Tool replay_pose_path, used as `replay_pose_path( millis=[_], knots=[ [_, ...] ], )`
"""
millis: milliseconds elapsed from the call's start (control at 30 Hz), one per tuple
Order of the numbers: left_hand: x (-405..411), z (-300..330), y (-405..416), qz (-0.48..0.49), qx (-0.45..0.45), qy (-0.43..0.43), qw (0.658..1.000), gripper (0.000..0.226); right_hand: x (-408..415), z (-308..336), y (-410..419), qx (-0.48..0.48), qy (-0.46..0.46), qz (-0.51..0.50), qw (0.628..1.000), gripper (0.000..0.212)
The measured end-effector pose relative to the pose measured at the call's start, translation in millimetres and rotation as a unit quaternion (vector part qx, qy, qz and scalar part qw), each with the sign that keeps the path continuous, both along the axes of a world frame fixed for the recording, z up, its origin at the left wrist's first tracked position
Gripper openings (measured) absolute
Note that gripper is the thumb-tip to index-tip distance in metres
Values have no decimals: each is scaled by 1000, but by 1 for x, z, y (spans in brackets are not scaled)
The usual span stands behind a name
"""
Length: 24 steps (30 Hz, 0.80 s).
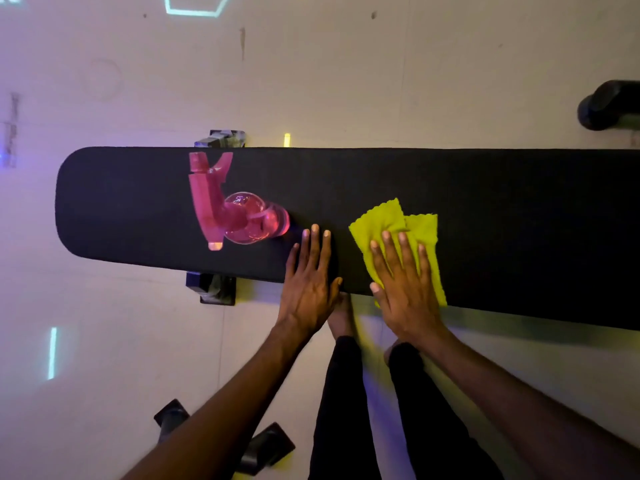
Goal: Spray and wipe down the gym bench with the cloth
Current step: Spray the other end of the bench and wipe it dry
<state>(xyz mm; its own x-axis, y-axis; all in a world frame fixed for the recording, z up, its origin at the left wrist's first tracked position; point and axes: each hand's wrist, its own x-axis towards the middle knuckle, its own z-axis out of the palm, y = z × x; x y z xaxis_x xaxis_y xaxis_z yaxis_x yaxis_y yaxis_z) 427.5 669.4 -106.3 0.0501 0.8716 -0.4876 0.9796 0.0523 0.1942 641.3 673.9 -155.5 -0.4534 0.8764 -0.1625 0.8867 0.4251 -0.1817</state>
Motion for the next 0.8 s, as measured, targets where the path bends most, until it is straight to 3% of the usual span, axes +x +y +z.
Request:
replay_pose_path(
  millis=[100,167,233,333,400,500,633,700,800],
  knots=[
    [-13,-5,-11,8,19,-11,1000,81,-3,-2,46,16,17,84,996,72],
    [-17,-8,-17,10,26,-9,1000,80,-8,-2,75,21,24,83,996,72],
    [-17,-10,-19,11,28,-2,1000,80,-13,1,89,18,24,24,999,71],
    [-14,-10,-19,25,21,-1,999,81,-34,11,64,17,6,-147,989,69],
    [-11,-10,-19,33,12,-6,999,82,-54,13,28,8,-12,-184,983,72],
    [-12,-8,-20,34,13,-11,999,83,-54,9,4,-9,-4,-62,998,75],
    [-15,-7,-19,26,13,-12,999,82,-26,4,57,16,15,109,994,74],
    [-16,-6,-19,28,9,-9,1000,82,-27,3,92,26,16,93,995,74],
    [-17,-6,-21,33,9,-3,999,83,-45,6,131,40,14,-18,999,73]
  ],
)
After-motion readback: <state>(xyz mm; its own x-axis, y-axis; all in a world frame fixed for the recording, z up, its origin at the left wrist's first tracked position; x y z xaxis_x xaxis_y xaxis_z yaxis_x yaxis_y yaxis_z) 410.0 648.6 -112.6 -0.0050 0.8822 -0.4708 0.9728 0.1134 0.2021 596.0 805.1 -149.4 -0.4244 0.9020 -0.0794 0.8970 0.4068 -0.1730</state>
